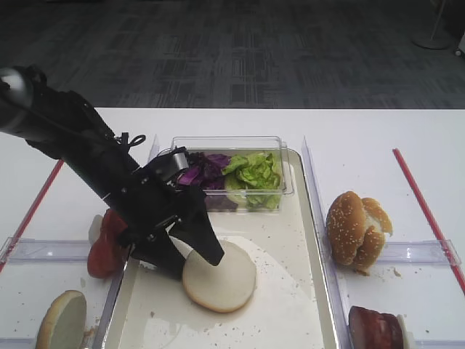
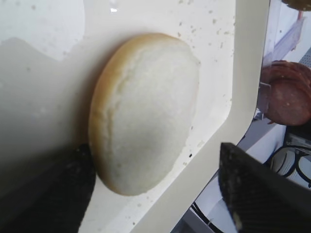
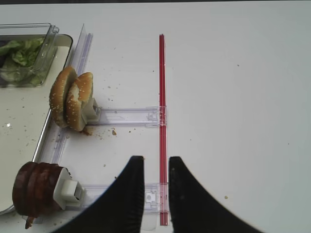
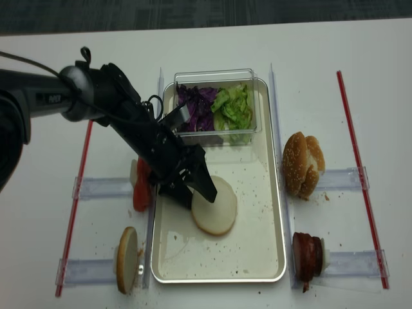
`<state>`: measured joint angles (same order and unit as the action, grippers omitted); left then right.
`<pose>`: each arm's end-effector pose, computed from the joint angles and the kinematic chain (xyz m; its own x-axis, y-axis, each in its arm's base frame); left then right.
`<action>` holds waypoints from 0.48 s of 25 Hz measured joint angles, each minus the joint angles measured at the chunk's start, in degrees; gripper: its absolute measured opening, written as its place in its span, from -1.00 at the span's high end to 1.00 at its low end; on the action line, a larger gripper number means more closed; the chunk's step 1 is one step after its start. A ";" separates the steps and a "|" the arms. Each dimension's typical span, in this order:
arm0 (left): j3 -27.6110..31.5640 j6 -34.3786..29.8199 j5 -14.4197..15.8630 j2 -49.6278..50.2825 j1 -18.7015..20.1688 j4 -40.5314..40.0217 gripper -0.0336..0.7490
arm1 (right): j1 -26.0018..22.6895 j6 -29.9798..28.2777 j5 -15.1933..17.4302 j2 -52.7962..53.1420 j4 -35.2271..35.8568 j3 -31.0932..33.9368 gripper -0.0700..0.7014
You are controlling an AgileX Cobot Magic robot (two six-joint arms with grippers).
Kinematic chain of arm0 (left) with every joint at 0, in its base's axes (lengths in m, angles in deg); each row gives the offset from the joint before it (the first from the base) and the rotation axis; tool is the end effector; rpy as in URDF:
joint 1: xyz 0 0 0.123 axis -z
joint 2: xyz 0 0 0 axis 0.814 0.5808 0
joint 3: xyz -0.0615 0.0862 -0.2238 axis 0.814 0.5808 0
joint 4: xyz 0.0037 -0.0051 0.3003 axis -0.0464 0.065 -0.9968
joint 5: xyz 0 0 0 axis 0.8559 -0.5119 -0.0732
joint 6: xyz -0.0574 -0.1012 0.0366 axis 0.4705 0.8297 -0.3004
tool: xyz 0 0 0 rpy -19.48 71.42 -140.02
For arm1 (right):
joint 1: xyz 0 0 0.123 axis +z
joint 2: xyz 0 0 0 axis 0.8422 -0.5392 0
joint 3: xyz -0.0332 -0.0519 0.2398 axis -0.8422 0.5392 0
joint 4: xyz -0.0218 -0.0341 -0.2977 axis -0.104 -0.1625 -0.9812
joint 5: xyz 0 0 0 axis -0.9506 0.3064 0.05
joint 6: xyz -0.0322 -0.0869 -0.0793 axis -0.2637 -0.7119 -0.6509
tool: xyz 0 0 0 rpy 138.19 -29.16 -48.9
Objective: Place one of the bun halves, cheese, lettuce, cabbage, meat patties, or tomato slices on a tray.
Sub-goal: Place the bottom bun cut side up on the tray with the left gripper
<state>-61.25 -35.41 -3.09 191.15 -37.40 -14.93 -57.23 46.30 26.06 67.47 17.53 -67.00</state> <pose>0.3159 -0.1894 0.0420 -0.9203 0.3803 0.0914 0.1981 0.6547 -0.7295 0.0998 0.0050 0.2743 -0.5197 0.0174 -0.8542 -0.0263 0.9990 0.0364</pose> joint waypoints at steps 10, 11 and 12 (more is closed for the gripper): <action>-7.43 6.52 0.10 -1.06 0.00 -4.98 -0.35 | 0.00 0.00 0.00 0.00 0.00 0.00 0.36; -7.75 7.07 0.10 -1.49 0.00 -5.30 -0.35 | 0.00 0.00 0.00 0.00 0.00 0.00 0.36; -7.97 7.62 0.10 -1.94 0.00 -6.00 -0.35 | 0.00 0.00 0.00 0.00 0.00 0.00 0.36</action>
<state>-69.22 -27.80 -2.99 189.21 -37.40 -20.93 -57.23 46.30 26.06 67.47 17.53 -67.00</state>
